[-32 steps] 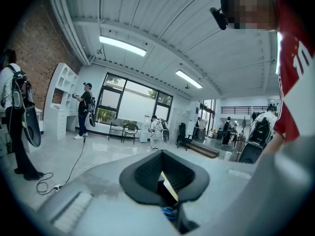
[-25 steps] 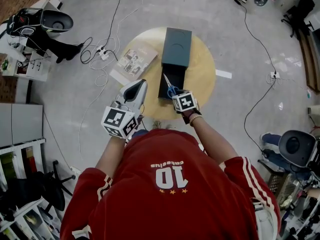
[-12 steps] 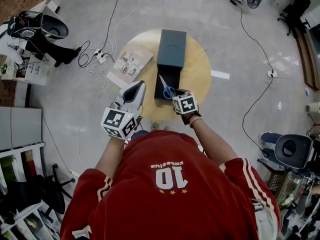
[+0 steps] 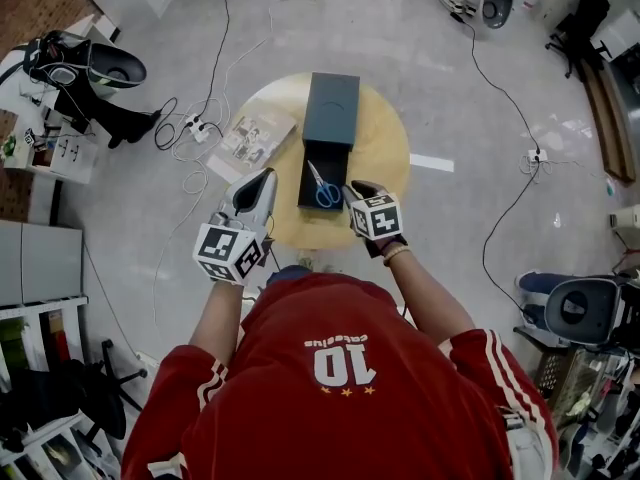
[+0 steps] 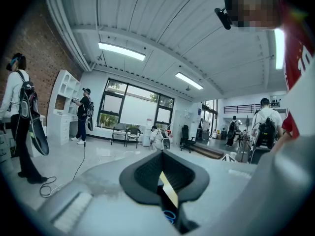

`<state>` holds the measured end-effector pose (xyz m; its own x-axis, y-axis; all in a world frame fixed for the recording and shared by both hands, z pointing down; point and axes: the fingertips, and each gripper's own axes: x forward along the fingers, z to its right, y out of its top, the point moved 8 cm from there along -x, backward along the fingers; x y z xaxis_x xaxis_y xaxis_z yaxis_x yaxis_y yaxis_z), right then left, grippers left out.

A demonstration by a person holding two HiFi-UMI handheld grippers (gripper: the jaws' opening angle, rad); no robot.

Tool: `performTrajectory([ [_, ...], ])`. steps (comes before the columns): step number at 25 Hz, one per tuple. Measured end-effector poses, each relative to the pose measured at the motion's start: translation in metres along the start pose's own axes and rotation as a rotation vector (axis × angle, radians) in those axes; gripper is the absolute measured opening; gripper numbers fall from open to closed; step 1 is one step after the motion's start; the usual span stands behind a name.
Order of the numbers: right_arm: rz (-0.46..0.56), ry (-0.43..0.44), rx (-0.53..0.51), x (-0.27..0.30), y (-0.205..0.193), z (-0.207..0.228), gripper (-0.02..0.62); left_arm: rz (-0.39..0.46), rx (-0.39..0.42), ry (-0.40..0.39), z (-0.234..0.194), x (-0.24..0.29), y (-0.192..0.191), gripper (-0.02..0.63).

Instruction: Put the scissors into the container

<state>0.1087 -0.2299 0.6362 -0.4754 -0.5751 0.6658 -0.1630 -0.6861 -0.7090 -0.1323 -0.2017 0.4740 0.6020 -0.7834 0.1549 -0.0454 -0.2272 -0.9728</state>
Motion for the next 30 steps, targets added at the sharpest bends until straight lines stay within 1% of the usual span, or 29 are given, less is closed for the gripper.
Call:
performTrajectory([
  [4,0.097,-0.002,-0.026,-0.037,0.016,0.003,0.083,0.013,0.013,0.000,0.014,-0.002,0.001,0.003],
  [9,0.242,0.013,-0.086,-0.097,0.041,-0.005,0.083,0.037,0.030,-0.005,0.032,-0.005,0.005,0.003],
  [16,0.422,0.037,-0.130,-0.172,0.075,-0.017,0.083,0.071,0.039,-0.015,0.058,-0.007,0.015,0.003],
  [21,0.510,0.057,-0.148,-0.203,0.091,-0.029,0.080,0.097,0.057,-0.018,0.070,-0.010,0.027,0.003],
  [22,0.523,0.059,-0.150,-0.208,0.093,-0.032,0.070,0.104,0.060,-0.018,0.072,-0.011,0.030,0.003],
  [30,0.582,0.078,-0.178,-0.230,0.102,-0.049,0.041,0.127,0.087,-0.033,0.086,-0.012,0.044,0.003],
])
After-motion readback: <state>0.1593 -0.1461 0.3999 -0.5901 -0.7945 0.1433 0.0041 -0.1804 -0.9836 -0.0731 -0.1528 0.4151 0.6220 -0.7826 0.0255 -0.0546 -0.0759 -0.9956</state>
